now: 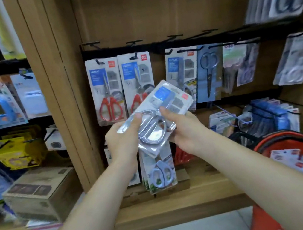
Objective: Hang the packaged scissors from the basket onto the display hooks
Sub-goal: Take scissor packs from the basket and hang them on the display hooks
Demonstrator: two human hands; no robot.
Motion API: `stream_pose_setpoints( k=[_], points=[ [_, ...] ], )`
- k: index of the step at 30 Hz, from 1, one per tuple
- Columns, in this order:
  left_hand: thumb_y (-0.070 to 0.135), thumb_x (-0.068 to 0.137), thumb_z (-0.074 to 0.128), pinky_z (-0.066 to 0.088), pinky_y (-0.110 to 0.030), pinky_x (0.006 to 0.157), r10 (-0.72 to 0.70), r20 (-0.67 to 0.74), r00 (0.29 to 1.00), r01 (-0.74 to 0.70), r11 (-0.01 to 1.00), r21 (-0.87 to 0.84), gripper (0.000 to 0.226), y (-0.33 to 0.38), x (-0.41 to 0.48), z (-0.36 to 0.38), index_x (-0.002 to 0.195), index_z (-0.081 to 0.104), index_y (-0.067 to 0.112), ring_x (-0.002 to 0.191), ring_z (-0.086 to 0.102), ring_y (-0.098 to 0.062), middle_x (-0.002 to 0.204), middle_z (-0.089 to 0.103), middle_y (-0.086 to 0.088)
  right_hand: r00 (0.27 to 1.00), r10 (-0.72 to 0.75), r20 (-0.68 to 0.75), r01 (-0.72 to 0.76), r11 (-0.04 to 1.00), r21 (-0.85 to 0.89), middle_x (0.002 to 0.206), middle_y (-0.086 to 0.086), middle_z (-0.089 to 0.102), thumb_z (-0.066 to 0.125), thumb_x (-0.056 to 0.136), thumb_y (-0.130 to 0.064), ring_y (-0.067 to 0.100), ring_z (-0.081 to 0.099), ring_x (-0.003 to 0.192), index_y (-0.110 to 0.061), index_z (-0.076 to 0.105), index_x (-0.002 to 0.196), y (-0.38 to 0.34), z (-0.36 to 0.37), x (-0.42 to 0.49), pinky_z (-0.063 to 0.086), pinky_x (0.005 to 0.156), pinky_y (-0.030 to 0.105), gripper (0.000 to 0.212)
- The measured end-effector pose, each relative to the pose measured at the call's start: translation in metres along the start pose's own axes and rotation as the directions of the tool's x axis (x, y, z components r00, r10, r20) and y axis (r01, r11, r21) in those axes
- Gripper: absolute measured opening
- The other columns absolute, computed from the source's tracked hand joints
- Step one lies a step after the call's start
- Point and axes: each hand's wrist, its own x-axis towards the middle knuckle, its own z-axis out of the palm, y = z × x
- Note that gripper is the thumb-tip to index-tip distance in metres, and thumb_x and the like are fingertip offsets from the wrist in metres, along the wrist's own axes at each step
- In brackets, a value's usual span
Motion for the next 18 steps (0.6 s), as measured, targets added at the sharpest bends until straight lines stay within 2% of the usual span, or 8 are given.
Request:
stream_pose_setpoints(
  k=[2,5,7,9,11,14,16,18],
  points=[
    [0.022,0.08,0.089,0.057,-0.039,0.079,-0.061,0.118,0.991,0.043,0.988,0.146,0.034,-0.005,-0.005,0.007,0.101,0.069,0.004,0.08,0.067,-0.023,0.095,0.074,-0.01,0.997,-0.034,-0.069,0.03,0.998,-0.053,0.112,0.008,0.077,0.073,0.092,-0.004,0.025,0.075,0.093,-0.011,0.067,0.126,-0.006,-0.019,0.007,0.063,0.081,0.041,0.034],
    [0.023,0.077,0.09,0.061,-0.038,0.071,-0.178,0.301,0.937,0.114,0.969,0.218,0.044,-0.007,-0.006,0.012,0.111,0.068,0.007,0.081,0.075,-0.022,0.1,0.079,-0.01,0.998,-0.038,-0.04,0.033,0.991,-0.13,0.119,0.009,0.076,0.071,0.092,0.001,0.029,0.073,0.107,-0.014,0.067,0.128,-0.015,-0.048,0.014,0.055,0.1,0.054,0.039],
    [0.032,0.087,0.082,0.061,-0.037,0.075,-0.25,0.406,0.879,0.173,0.961,0.217,0.035,-0.008,-0.005,0.016,0.114,0.071,0.013,0.088,0.078,-0.021,0.101,0.08,-0.004,0.999,-0.041,0.026,0.045,0.981,-0.19,0.124,0.009,0.074,0.071,0.092,0.0,0.032,0.07,0.115,-0.016,0.065,0.132,-0.019,-0.063,0.018,0.053,0.103,0.057,0.044],
    [0.036,0.098,0.069,0.06,-0.038,0.082,-0.271,0.453,0.849,0.184,0.956,0.227,0.026,-0.011,-0.002,0.021,0.116,0.074,0.018,0.093,0.077,-0.021,0.103,0.08,-0.001,0.995,-0.044,0.088,0.064,0.968,-0.244,0.128,0.01,0.072,0.071,0.092,-0.002,0.033,0.069,0.117,-0.015,0.062,0.136,-0.02,-0.072,0.021,0.055,0.101,0.055,0.047],
    [0.033,0.103,0.062,0.058,-0.038,0.083,-0.22,0.482,0.848,0.113,0.964,0.241,0.024,-0.016,0.002,0.024,0.121,0.074,0.021,0.097,0.077,-0.02,0.106,0.08,0.001,0.991,-0.067,0.118,0.097,0.958,-0.269,0.131,0.012,0.071,0.072,0.092,-0.003,0.033,0.069,0.118,-0.013,0.059,0.138,-0.021,-0.078,0.023,0.057,0.098,0.053,0.05],
    [0.032,0.103,0.063,0.059,-0.042,0.089,-0.134,0.501,0.855,0.026,0.976,0.217,0.022,-0.021,0.005,0.029,0.121,0.074,0.025,0.106,0.075,-0.023,0.111,0.079,0.002,0.982,-0.145,0.12,0.176,0.932,-0.315,0.129,0.01,0.072,0.073,0.091,-0.005,0.031,0.071,0.114,-0.013,0.057,0.138,-0.03,-0.087,0.023,0.06,0.088,0.048,0.049],
    [0.029,0.102,0.064,0.062,-0.038,0.079,-0.064,0.453,0.889,-0.022,0.983,0.182,0.018,-0.023,0.006,0.033,0.115,0.076,0.023,0.104,0.075,-0.024,0.107,0.08,0.0,0.978,-0.203,0.05,0.208,0.918,-0.337,0.123,0.008,0.074,0.072,0.092,-0.003,0.028,0.074,0.106,-0.015,0.06,0.132,-0.038,-0.094,0.023,0.062,0.077,0.041,0.044],
    [0.025,0.103,0.064,0.061,-0.035,0.081,0.023,0.408,0.912,-0.108,0.977,0.186,0.015,-0.026,0.011,0.036,0.11,0.076,0.022,0.103,0.075,-0.022,0.105,0.08,-0.001,0.965,-0.259,-0.041,0.228,0.906,-0.357,0.119,0.008,0.076,0.072,0.093,-0.005,0.028,0.075,0.103,-0.016,0.064,0.127,-0.046,-0.104,0.024,0.063,0.077,0.043,0.036]
  ],
)
